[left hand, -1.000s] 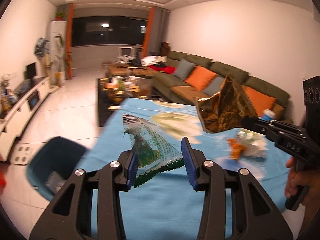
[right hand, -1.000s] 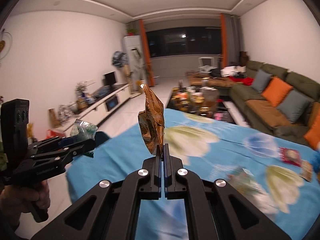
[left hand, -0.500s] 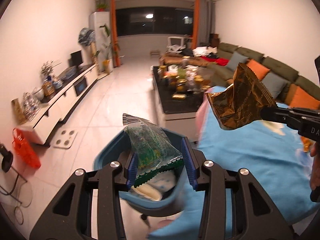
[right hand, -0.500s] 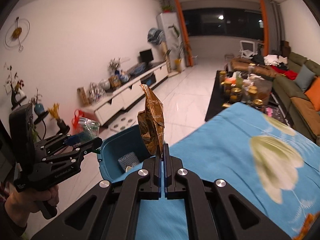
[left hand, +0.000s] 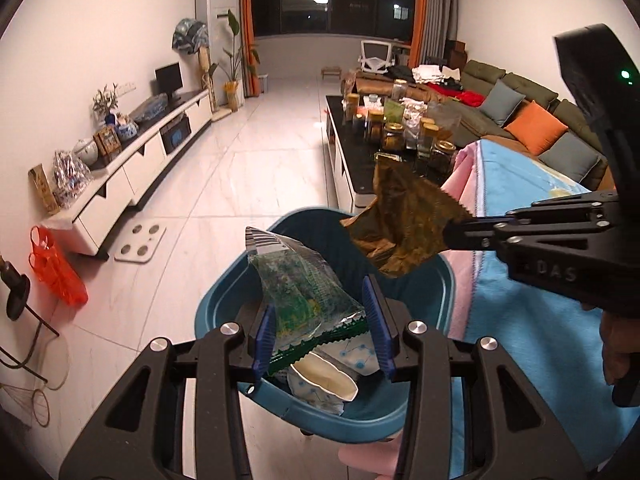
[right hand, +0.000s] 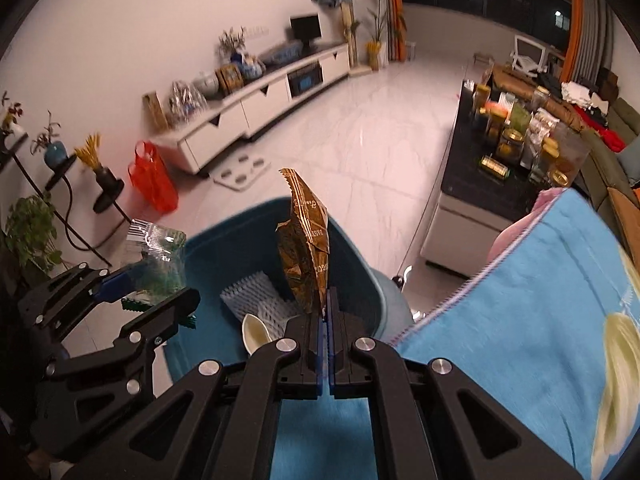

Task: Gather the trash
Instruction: 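Carry green wrapper and gold chip bag over the teal bin and release both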

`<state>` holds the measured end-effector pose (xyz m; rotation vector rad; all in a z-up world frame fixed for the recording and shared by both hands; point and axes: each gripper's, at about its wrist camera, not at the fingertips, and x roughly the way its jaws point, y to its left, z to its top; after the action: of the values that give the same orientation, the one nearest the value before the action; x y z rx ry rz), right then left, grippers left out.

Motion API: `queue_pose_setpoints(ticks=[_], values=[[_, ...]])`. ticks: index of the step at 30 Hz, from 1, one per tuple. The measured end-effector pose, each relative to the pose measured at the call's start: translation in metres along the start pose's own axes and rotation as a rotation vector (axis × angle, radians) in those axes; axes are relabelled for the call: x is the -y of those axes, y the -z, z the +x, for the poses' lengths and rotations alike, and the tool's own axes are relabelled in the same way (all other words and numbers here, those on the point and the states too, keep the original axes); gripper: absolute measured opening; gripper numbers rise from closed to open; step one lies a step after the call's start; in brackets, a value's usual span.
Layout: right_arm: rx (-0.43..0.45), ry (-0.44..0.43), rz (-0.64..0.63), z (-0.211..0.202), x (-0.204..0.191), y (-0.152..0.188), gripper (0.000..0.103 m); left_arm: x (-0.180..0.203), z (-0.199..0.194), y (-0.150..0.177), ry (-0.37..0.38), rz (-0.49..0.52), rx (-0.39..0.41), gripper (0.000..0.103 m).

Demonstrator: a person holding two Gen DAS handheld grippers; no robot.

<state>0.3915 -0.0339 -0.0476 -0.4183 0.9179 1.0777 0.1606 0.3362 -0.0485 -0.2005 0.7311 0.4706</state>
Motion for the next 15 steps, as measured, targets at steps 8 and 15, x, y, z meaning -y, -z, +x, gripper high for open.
queue_pose_setpoints(ticks=[8,15], values=[[-0.083,0.040,-0.025,0.031,-0.008,-0.006,0.001,0.008,0.039,0.005,-0.002,-0.018,-0.061,0.041],[-0.112,0.058,-0.033,0.045,-0.013,-0.013,0.028,0.012,0.057,0.005,-0.013,-0.027,-0.093,0.052]])
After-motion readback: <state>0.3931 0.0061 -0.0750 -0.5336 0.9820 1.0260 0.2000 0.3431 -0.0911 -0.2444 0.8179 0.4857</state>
